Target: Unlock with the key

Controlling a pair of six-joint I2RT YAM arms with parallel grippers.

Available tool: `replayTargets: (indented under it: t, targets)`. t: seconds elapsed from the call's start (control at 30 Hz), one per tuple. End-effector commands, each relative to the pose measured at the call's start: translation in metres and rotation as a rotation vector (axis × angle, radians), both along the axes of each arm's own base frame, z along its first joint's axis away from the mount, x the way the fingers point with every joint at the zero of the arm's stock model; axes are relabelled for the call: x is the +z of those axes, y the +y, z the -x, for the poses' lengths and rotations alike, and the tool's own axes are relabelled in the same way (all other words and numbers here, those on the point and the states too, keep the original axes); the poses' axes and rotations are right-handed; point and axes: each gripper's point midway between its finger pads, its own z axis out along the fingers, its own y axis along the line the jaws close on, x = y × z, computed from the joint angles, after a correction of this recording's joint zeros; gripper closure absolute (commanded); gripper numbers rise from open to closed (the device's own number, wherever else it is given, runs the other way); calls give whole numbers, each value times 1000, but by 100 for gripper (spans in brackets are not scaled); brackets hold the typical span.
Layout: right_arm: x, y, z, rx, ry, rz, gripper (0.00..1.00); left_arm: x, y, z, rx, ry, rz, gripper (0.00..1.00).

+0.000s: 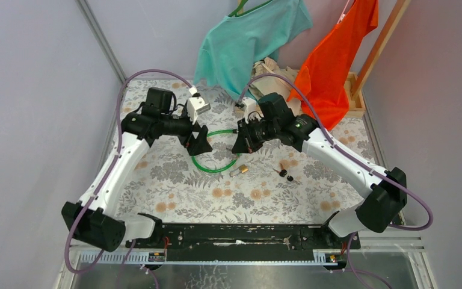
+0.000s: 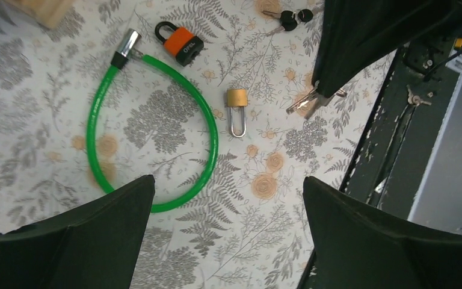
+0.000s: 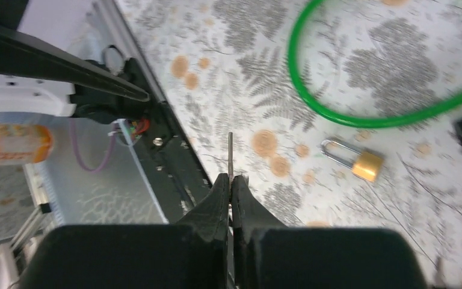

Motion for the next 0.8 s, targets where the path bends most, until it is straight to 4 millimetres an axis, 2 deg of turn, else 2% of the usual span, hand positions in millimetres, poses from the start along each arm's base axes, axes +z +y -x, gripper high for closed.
replayTargets:
  t: [0.0, 0.1, 0.23, 0.4, 0.43, 0.57, 0.77]
  targets:
    - [-1, -29, -20, -138, -91, 108, 100, -30, -10, -33, 110, 128, 40, 0]
    - [-6, -43, -22, -201, -103, 151, 100, -65, -13, -67, 133, 148, -4, 2]
    - [4, -60, -21, -262, -132, 158, 100, -101, -21, -110, 149, 178, -40, 2]
    - [12, -75, -19, -318, -154, 159, 100, -129, -35, -157, 162, 204, -44, 0]
    - [11, -77, -18, -327, -154, 162, 100, -138, -38, -164, 157, 212, -49, 0]
    - [11, -79, -19, -340, -162, 163, 100, -155, -43, -187, 143, 152, -60, 0]
    - [14, -77, -23, -342, -173, 156, 100, -186, -49, -198, 74, 103, -113, 1]
